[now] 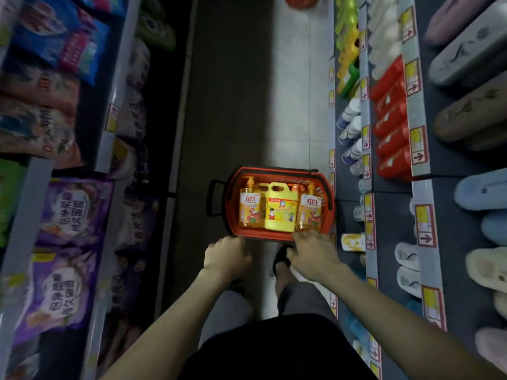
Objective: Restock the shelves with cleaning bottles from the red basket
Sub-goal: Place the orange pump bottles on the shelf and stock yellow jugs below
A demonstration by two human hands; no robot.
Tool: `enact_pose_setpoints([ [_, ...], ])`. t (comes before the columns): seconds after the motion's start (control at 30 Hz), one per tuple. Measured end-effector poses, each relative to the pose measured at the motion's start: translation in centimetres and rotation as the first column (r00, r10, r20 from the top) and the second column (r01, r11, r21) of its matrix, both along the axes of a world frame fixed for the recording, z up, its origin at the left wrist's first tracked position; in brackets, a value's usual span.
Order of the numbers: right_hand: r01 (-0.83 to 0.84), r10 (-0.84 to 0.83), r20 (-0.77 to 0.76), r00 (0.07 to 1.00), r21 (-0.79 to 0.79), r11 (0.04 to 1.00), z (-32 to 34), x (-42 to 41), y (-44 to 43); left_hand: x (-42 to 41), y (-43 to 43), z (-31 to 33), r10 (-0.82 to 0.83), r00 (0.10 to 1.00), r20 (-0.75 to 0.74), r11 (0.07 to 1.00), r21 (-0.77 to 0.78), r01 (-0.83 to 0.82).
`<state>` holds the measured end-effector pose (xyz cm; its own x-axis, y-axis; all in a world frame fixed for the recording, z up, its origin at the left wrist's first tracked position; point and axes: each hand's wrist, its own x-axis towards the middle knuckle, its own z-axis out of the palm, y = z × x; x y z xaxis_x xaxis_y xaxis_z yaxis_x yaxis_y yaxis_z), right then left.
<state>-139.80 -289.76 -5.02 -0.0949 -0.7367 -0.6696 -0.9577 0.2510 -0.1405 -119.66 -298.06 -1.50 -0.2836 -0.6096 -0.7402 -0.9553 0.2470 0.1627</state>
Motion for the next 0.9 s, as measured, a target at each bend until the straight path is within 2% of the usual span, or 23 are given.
enact_pose_setpoints([
  [0.27, 0.083, -0.088, 0.049, 0.995, 0.095, 0.992, -7.6, -6.0, -3.5, -5.9, -4.4, -7.2, -0.037, 0.996, 0.075, 0.994, 0.107, 0.029],
  [0.6, 0.287, -0.296, 0.018, 0.955, 0.188, 0.939, -19.2, -11.2, -5.2, -12.5, -7.9, -21.2, -0.203, 0.97, 0.133, 0.961, 0.215, 0.171],
  [0.73, 0.425, -0.446, 0.051, 0.894, 0.227, 0.876, -23.4, -12.6, -5.1, -16.4, -8.4, -27.0, -0.185, 0.979, 0.084, 0.955, 0.252, 0.158],
  [0.83, 0.547, -0.582, 0.073, 0.81, 0.266, 0.794, -26.5, -13.5, -5.3, -19.0, -8.1, -30.8, -0.071, 0.997, 0.02, 0.954, 0.294, 0.061],
  [0.9, 0.646, -0.687, 0.078, 0.722, 0.279, 0.71, -28.6, -13.7, -5.4, -20.4, -7.6, -32.9, 0.023, 1.0, -0.004, 0.946, 0.324, -0.02],
])
